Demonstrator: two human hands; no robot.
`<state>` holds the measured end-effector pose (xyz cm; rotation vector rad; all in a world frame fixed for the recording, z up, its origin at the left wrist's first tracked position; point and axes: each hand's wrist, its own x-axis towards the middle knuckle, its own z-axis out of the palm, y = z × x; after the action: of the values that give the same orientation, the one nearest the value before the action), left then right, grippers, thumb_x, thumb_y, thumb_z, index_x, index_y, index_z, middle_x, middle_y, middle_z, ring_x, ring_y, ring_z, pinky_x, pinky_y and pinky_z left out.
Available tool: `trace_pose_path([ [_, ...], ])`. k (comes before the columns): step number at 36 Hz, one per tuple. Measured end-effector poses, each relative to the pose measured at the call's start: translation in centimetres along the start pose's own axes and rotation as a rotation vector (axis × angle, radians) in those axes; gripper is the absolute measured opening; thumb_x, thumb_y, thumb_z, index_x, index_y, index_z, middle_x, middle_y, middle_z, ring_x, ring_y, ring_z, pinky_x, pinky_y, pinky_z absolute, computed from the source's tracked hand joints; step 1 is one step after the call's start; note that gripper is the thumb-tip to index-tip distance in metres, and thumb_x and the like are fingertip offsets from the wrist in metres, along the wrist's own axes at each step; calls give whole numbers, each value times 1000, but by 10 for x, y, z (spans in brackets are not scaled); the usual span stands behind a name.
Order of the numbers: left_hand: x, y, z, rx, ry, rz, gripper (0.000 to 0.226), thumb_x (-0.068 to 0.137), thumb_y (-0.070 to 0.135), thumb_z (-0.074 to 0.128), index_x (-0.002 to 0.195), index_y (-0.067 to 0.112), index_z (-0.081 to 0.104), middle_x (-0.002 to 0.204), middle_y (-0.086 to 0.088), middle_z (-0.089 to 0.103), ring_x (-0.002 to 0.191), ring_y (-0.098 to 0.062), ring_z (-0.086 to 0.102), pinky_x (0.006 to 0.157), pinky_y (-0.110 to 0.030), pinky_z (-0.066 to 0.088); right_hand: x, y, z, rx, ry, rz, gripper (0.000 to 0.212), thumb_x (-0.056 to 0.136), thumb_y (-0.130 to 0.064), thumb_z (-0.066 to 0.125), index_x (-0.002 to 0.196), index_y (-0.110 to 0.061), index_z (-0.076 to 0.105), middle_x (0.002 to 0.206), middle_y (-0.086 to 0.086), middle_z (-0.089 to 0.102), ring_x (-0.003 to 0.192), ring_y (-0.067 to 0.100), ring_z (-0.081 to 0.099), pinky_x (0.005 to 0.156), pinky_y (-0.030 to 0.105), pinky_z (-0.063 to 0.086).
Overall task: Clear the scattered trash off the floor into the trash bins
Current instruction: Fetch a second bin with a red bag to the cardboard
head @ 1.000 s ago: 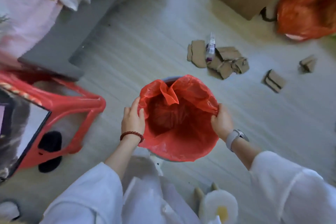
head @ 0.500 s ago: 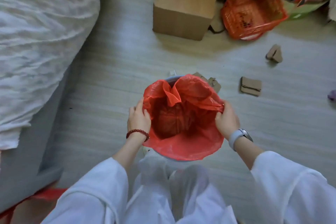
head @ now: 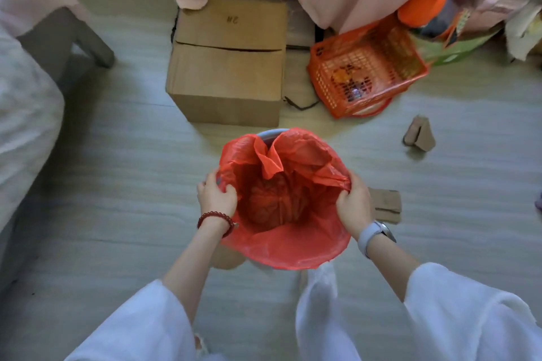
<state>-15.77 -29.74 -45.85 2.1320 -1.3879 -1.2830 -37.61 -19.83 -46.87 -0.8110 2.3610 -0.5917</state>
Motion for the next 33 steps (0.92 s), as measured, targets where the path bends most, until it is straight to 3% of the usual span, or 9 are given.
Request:
trace_pose_path([
  [2,43,9,46,-28,8,-15,45,79,13,49,124,15,53,116,-20,57,108,-34,54,100,-42,41,57,20,10,-16,-18,-28,56,79,6,38,133,-8,45,123,20,54,114,38,50,97,43,41],
  [6,120,12,133,-19,4,14,46,81,9,50,125,19,54,110,-19,61,103,-35,57,95,-45,45,148,55,33,-43,-23,-44,59,82,7,37,139,-4,36,122,24,50,116,39,46,96,40,37],
  [10,171,9,197,-11,-29,59,48,78,22,48,125,27,53,109,-27,60,102,-44,57,92,-52,46,210,82,53,-37,-32,-30,64,84,7,36,145,-5,23,120,27,45,116,39,41,97,36,32],
  [14,197,13,233,-1,-34,118,45,86,15,49,130,19,49,114,-28,55,106,-40,53,96,-48,43,251,99,68,-9,-45,6,64,86,8,35,147,-6,19,126,27,43,118,39,41,97,30,29],
  [20,213,14,255,-9,-34,175,52,86,7,50,137,10,39,133,-17,42,119,-27,47,103,-27,33,273,106,81,73,-60,29,64,89,6,34,148,-10,17,139,19,35,129,31,36,100,22,24],
  [24,221,15,258,-38,-82,194,62,81,7,54,140,10,34,138,-15,42,126,-28,43,107,-42,34,277,104,82,93,-80,24,64,89,5,35,148,-11,18,146,14,32,134,28,34,104,21,24],
  [26,216,13,254,-24,-122,196,68,82,6,57,143,9,27,145,-13,35,135,-25,33,111,-41,28,272,104,80,108,-92,35,66,87,4,36,148,-14,19,146,12,37,132,28,37,108,29,28],
  [29,197,9,245,3,-140,220,74,81,9,60,145,10,23,150,-13,27,139,-24,25,113,-40,23,256,103,74,114,-100,46,68,83,-3,36,147,-20,21,141,12,45,124,31,46,103,36,38],
  [33,155,-7,223,51,-94,111,68,86,16,57,144,9,22,150,-14,23,140,-23,19,114,-32,17,220,103,68,149,-71,177,57,92,-6,36,146,-6,18,151,12,29,137,26,32,110,30,27],
])
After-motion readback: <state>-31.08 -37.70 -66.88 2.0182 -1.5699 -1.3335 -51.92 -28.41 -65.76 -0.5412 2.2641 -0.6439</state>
